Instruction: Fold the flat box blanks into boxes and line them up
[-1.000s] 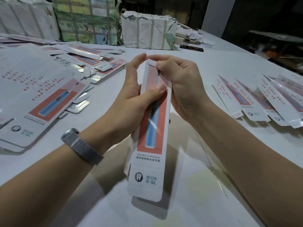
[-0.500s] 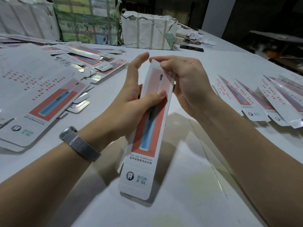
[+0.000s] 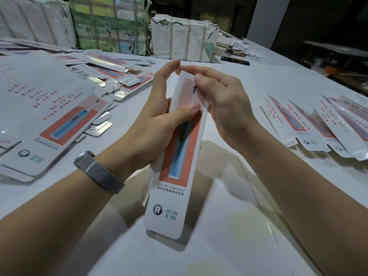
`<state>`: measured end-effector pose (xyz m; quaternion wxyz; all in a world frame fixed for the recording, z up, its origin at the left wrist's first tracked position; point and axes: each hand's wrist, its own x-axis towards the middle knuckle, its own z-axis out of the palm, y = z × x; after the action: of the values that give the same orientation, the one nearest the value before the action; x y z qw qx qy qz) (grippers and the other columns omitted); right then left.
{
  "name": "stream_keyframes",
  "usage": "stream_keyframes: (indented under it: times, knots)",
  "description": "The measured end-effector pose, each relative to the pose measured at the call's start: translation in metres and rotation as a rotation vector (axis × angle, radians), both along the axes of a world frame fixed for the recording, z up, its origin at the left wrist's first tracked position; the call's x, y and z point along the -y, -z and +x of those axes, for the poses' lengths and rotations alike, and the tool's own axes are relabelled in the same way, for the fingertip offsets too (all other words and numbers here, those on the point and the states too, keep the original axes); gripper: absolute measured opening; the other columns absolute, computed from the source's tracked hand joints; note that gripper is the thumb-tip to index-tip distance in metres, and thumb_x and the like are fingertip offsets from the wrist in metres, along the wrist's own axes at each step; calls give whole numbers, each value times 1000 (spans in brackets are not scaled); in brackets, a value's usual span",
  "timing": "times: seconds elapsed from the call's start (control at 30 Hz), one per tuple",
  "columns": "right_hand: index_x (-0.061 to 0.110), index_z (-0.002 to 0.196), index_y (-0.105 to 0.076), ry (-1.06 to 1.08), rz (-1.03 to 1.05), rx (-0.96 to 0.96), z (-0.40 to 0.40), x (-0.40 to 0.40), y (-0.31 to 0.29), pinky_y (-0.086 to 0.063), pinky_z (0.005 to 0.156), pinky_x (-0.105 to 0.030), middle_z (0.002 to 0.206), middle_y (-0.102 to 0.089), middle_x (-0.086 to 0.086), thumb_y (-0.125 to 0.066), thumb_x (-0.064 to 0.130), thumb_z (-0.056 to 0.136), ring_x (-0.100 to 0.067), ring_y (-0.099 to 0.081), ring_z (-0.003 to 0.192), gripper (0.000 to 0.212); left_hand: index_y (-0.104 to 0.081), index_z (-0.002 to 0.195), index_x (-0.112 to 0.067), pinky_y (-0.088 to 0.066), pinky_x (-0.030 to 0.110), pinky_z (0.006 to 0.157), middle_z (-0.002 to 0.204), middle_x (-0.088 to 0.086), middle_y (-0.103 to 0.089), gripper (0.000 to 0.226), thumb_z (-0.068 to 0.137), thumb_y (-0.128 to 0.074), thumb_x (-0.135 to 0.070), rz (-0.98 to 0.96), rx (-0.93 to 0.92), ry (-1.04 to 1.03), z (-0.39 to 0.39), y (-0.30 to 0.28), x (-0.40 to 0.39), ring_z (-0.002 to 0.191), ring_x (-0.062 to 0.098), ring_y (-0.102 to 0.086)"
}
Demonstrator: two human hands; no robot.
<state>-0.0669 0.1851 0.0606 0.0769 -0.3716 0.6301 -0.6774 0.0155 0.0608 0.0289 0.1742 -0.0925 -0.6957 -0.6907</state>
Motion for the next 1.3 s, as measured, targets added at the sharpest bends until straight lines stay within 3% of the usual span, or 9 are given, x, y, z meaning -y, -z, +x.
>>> stream_keyframes:
  times: [0.2,0.33,0.4,0.53,0.73,0.97,1.13,1.23,1.3]
  knots:
    - [16,119,-63,-15,195,-186,-5,-8,-9,-57,78,-46,112,-65,-30,-42,10,105,-39,-65,92,26,-23,150,-43,-58,34,59,89,7,-73,69,94,-57,-18,71,36,52,3,-2,2,64,26,-70]
    - [19,124,-62,-73,168,-108,-8,-13,-10,-61,75,-35,113,-70,-17,-45,13,104,-28,-69,94,27,-24,150,-40,-59,36,60,102,22,-69,69,96,-57,-13,87,27,56,3,-4,0,64,31,-68]
    - [18,125,-59,-34,98,-56,-5,-8,-7,-60,78,-38,112,-70,-9,-49,12,103,-22,-69,93,25,-22,150,-36,-59,35,59,103,16,-71,66,101,-54,-8,126,22,65,3,-5,-1,64,33,-70]
    - [5,95,-63,253,-101,-208,0,-1,1,-56,64,-27,82,-68,-2,-68,12,92,-10,-68,75,9,-26,144,-31,-60,36,60,95,6,-70,55,103,-52,-6,132,-9,38,3,-7,-2,66,33,-70]
    - [7,85,-66,318,-125,-223,0,3,9,-54,67,-28,74,-68,0,-70,13,91,-9,-65,69,10,-33,132,-27,-58,34,55,82,2,-68,42,102,-51,-2,149,-11,21,3,-6,-3,61,29,-67]
    - [12,92,-67,366,-49,-296,2,6,9,-55,80,-30,86,-69,2,-69,19,93,-9,-66,82,7,-30,131,-27,-58,36,65,94,6,-68,43,103,-52,-4,52,-63,-46,1,-5,-3,73,22,-67]
    - [17,125,-67,509,246,-493,15,12,1,-42,82,-12,104,-47,1,-64,34,94,4,-47,86,36,-28,124,-25,-56,26,68,100,7,-68,42,102,-45,7,152,-109,-9,-1,-9,-9,82,13,-68]
    - [22,147,-46,395,414,-501,18,9,-13,-48,89,-22,109,-40,4,-58,55,87,-2,-50,96,70,-32,127,-25,-57,27,67,101,5,-73,40,101,-42,5,371,-89,17,0,-13,-11,84,14,-71]
    - [24,154,-32,253,556,-418,12,1,-26,-50,85,-24,119,-42,8,-59,67,78,-5,-52,101,91,-36,134,-20,-58,35,80,114,9,-70,44,93,-39,-4,502,-54,123,1,-12,-2,98,22,-71]
